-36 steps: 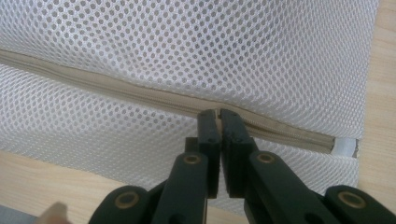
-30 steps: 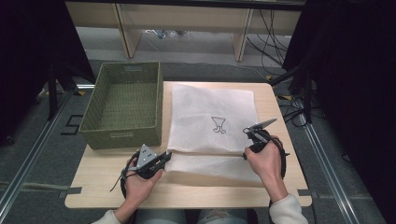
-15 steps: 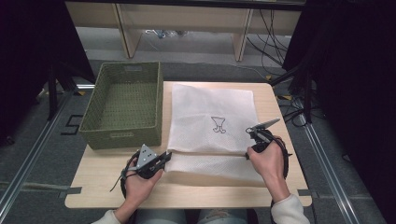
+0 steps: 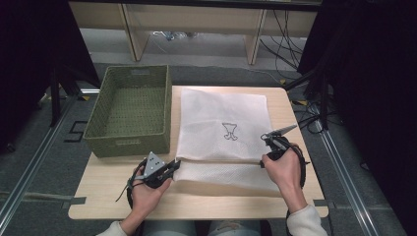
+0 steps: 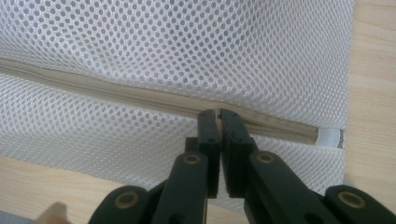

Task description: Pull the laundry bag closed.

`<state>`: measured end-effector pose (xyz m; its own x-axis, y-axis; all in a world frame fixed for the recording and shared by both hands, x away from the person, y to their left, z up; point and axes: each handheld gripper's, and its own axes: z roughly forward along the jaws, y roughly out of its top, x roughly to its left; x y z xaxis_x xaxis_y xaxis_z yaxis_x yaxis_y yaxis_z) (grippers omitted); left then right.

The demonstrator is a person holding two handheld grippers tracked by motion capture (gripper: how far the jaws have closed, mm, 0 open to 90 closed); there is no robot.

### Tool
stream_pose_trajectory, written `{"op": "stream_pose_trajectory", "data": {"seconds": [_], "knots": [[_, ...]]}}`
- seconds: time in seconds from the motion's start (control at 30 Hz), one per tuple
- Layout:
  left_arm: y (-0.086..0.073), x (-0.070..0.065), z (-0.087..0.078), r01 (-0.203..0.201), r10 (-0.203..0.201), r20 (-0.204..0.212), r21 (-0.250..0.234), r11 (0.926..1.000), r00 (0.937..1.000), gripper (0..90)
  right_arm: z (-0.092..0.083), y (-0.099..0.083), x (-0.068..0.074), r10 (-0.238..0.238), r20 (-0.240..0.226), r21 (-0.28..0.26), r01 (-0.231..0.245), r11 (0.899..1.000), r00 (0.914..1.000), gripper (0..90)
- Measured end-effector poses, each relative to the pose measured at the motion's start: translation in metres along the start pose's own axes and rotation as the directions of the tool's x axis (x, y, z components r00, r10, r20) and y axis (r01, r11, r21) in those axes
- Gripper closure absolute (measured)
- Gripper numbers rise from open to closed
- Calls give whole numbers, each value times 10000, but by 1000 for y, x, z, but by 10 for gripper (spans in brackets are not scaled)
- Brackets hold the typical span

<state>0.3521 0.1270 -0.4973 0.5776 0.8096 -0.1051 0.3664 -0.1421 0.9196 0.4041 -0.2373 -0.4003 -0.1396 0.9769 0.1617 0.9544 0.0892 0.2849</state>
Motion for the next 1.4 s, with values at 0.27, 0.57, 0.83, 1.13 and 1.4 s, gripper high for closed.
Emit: {"op": "stream_pose_trajectory", "data": {"seconds": [0.27, 0.57, 0.83, 1.13, 1.4], "knots": [[0, 1, 0, -196, 196, -27, 23, 9998, 9998, 845, -1, 0, -1, 21, 16, 45, -21, 10000, 10000, 885], [0, 1, 0, -167, 167, -3, 45, 9999, 9999, 845, -2, 0, -3, 129, 14, -17, -129, 9999, 9999, 885], [-1, 1, 1, 31, -31, -15, -1, 10000, 10000, 845, -3, 0, -6, 192, 110, -56, -191, 9998, 9998, 885], [0, 2, 0, -99, 99, -11, 0, 10000, 10000, 845, -2, 0, -6, 157, 96, -7, -157, 9999, 9998, 885], [0, 2, 0, -160, 160, -46, 68, 9998, 9999, 845, -3, 0, -8, 250, 72, 23, -250, 9997, 9997, 885]]}}
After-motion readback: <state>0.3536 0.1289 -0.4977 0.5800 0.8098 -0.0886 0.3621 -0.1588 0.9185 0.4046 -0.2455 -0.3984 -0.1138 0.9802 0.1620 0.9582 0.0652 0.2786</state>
